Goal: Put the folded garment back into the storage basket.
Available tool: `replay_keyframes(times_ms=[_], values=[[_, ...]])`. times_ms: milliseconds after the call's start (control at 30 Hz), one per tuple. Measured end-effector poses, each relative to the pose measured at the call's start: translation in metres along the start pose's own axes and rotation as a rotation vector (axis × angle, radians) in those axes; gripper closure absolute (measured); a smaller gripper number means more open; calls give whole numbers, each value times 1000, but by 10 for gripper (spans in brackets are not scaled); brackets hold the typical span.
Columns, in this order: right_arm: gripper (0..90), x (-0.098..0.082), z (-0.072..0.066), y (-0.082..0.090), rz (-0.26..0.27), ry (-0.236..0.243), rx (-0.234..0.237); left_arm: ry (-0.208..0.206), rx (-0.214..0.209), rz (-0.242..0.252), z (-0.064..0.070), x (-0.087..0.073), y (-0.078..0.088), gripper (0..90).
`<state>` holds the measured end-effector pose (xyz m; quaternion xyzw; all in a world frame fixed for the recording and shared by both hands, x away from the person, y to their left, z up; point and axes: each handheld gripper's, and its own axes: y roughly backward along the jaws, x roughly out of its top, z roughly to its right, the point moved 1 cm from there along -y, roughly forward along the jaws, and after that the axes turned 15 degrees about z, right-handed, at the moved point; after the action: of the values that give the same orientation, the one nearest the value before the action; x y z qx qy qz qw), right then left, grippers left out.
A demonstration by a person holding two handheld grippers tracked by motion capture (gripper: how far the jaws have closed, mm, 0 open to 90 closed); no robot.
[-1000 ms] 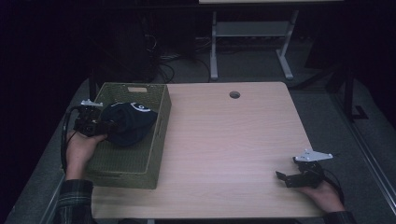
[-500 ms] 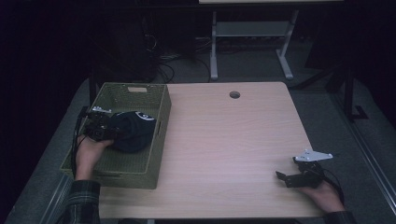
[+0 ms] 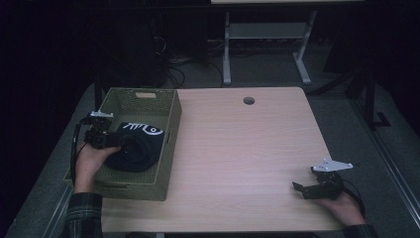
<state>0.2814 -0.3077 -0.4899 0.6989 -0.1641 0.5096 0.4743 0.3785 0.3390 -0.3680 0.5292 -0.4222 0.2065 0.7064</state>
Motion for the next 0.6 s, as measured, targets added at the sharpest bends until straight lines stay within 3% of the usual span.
replay_keyframes(times_ms=[200,333,600], values=[[62,0,0,0,0,0,0,-6,-36,54,16,17,5,260],[62,0,0,0,0,0,0,-25,-66,82,35,29,3,182],[62,0,0,0,0,0,0,-60,-118,122,65,44,2,141]])
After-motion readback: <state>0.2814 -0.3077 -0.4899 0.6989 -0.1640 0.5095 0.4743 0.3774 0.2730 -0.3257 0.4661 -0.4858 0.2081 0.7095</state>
